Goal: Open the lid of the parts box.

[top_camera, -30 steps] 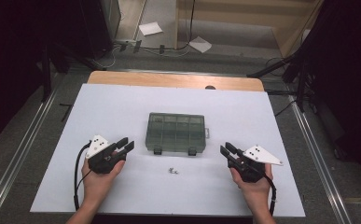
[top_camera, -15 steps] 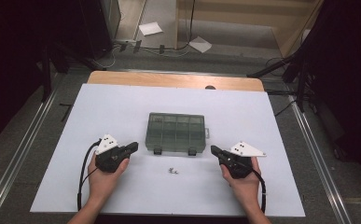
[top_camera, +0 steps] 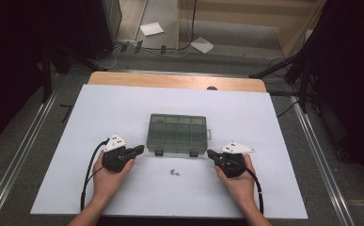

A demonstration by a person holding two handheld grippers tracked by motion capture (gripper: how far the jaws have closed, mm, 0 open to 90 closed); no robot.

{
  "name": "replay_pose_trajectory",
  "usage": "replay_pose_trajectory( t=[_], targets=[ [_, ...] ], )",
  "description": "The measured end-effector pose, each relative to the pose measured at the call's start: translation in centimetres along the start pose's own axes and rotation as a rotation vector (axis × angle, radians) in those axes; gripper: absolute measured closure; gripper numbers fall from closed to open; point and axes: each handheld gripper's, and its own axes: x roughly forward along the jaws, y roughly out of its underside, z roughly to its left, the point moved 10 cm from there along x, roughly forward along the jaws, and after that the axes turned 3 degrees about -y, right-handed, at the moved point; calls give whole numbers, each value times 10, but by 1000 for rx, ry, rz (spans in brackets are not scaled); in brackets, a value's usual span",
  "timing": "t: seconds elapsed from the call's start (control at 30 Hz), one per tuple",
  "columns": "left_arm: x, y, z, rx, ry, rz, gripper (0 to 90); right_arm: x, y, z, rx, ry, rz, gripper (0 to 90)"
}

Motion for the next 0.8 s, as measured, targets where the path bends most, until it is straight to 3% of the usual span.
replay_pose_trajectory(
  t=[0.43, 0.8],
  targets=[
    [3, -2, -3, 8, 15, 21, 897, -4, -8, 3, -20, -18, -24, 900],
    [0, -12, -2, 12, -2, -20, 892, -8, -21, 4, -20, -20, -55, 900]
  ],
)
